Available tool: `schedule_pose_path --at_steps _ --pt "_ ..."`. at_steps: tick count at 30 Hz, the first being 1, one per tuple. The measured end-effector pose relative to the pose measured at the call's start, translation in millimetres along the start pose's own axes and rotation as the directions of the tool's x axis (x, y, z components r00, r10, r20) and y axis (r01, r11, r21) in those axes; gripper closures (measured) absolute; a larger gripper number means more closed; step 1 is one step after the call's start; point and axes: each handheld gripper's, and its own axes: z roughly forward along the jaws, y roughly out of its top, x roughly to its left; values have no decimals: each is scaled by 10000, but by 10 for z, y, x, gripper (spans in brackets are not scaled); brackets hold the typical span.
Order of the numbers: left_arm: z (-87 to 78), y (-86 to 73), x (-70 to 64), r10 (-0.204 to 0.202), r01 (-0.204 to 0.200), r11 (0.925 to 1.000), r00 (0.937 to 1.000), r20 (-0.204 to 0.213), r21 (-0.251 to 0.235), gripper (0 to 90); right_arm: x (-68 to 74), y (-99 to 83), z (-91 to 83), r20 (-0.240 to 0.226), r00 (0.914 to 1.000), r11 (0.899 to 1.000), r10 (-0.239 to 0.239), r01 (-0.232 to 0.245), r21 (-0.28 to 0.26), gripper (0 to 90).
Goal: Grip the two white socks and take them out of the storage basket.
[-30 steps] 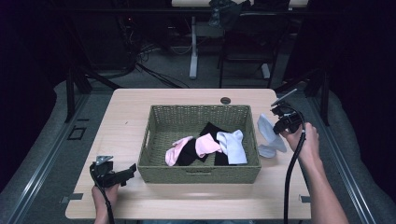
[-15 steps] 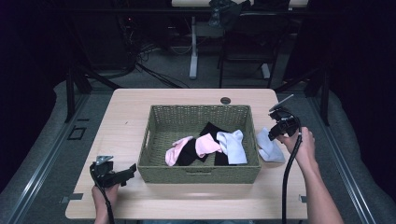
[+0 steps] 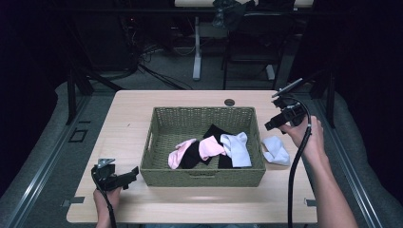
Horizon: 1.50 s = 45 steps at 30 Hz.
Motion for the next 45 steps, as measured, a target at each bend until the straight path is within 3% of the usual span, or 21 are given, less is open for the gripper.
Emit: schedule_pose_path --at_steps 4,8,15,21,32,45 --pt "1 -1 2 -12 12 10000 10000 13 -20 15 162 98 -51 -264 9974 9965 -665 651 -518 240" --pt "-3 0 6 -49 49 10000 10000 8 -22 15 333 201 -2 -513 9927 9927 -1087 1058 -573 184" --pt "-11 4 19 -41 41 10000 10000 -6 36 15 574 372 184 -882 9821 9858 -1667 1643 -338 136" --pt "-12 6 20 -43 43 10000 10000 8 42 15 734 464 392 -1137 9754 9819 -1891 1886 -151 131" --pt "-5 5 20 -81 82 9999 10000 47 -65 15 853 521 811 -1346 9741 9809 -1816 1891 449 172" --pt "-10 7 19 -136 137 9998 9999 62 -127 14 916 534 1281 -1107 9821 9777 -1521 1660 1289 401"
